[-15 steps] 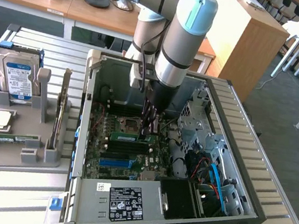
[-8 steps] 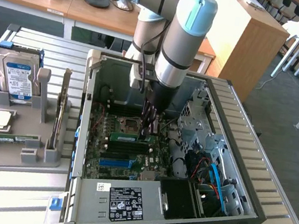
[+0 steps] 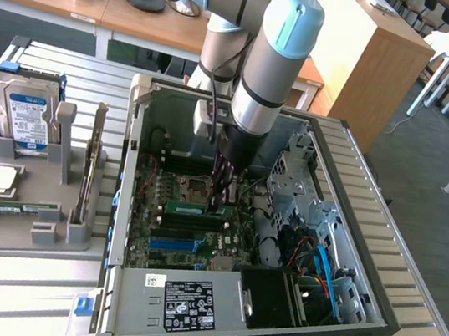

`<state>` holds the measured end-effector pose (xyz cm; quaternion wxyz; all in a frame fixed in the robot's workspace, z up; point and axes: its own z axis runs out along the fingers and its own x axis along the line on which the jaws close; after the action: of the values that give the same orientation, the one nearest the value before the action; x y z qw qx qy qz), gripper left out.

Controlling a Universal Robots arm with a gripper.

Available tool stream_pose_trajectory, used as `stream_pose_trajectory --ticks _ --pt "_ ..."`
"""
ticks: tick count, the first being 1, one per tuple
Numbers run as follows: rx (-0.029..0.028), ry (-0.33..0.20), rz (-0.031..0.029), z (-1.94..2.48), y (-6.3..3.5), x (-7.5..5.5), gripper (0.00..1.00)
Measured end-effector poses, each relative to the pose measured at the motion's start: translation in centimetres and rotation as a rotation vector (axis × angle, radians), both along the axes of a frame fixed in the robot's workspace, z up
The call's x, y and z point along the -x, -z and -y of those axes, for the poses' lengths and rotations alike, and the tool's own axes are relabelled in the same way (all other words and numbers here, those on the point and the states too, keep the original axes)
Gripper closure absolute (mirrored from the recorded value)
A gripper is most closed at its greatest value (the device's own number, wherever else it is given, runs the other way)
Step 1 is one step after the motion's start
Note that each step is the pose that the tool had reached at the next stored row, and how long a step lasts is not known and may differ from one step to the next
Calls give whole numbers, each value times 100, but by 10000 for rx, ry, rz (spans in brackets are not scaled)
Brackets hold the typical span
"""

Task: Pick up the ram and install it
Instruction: 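Pick up the ram and move it above insertion slot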

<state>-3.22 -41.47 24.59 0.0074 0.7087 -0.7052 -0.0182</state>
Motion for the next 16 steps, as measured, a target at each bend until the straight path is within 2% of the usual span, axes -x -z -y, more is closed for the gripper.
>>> stream_pose_trajectory --ticks 16 --pt "-1 1 0 7 13 0 88"
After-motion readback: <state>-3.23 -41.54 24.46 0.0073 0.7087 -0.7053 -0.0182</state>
